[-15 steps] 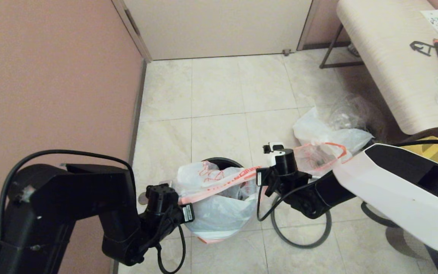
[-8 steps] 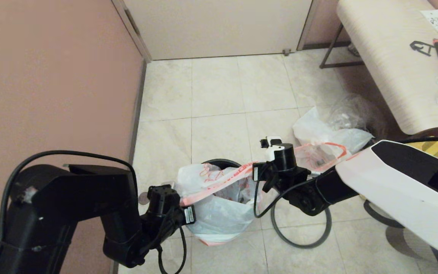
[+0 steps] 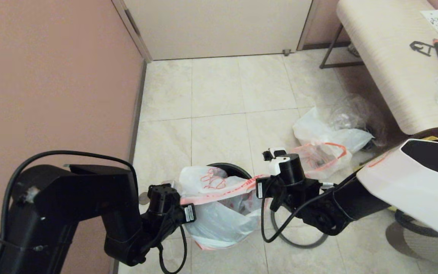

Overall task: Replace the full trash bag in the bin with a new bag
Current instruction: Put the new garbage bag on the trash can

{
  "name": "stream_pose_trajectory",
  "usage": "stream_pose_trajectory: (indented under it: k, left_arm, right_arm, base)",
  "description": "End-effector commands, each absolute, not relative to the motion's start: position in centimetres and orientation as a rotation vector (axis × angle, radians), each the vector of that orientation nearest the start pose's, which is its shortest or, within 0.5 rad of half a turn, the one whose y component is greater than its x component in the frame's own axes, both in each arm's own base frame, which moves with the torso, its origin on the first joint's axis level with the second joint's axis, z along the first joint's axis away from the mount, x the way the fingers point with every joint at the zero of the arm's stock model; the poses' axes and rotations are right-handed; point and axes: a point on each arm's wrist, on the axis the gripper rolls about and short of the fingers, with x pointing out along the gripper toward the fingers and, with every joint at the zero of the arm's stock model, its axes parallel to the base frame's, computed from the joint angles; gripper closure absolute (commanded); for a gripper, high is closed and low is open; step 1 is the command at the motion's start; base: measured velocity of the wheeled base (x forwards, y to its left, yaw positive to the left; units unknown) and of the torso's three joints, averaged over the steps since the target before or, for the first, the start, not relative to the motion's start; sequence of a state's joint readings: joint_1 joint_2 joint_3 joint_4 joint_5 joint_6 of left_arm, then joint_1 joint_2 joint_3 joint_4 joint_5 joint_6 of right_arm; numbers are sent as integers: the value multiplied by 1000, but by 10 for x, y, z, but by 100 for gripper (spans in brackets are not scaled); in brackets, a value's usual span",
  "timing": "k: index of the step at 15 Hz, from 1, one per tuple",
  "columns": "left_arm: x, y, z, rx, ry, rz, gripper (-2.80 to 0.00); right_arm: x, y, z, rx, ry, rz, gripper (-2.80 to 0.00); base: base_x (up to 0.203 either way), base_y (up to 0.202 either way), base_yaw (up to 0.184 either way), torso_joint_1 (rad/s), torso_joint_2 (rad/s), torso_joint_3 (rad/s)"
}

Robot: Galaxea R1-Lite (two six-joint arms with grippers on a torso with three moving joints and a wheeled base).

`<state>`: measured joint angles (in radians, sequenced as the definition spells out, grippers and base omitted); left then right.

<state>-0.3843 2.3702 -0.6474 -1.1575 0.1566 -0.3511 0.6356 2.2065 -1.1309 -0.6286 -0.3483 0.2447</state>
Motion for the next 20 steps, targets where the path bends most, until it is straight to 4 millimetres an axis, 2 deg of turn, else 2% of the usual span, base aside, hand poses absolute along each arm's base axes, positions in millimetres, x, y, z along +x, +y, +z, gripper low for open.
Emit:
stream_pose_trajectory:
  k: [1, 4, 6, 9, 12, 15, 17, 18, 20]
  left_arm:
    - [327, -128, -29, -197, 567, -121, 0]
    - [330, -127, -25, -206, 544, -104, 0]
    - [329, -127, -17, -217, 514, -109, 0]
    - [327, -128, -14, -220, 499, -115, 0]
    - [327, -128, -13, -222, 496, -117, 0]
    - [328, -128, -19, -217, 508, -115, 0]
    - [331, -128, -22, -214, 513, -110, 0]
    - [332, -129, -25, -211, 515, -111, 0]
    - [331, -129, -25, -210, 518, -112, 0]
  right_arm:
    - [327, 240, 95, 32, 419, 247, 0]
    - [305, 226, 92, -10, 518, 257, 0]
    - [296, 221, 88, -17, 592, 335, 0]
    - [303, 224, 80, 10, 614, 409, 0]
    - [320, 237, 66, 25, 570, 438, 0]
    - [312, 237, 65, 2, 589, 450, 0]
    - [300, 235, 62, -16, 617, 460, 0]
    - [293, 236, 56, -30, 640, 470, 0]
    - [299, 242, 40, -40, 660, 468, 0]
  base:
    - [0, 0, 0, 0, 0, 0]
    - [0, 0, 0, 0, 0, 0]
    - [0, 0, 0, 0, 0, 0]
    - [0, 0, 0, 0, 0, 0]
    - [0, 0, 0, 0, 0, 0]
    - [0, 0, 0, 0, 0, 0]
    - [0, 0, 0, 0, 0, 0]
    - [0, 0, 0, 0, 0, 0]
    - [0, 0, 0, 0, 0, 0]
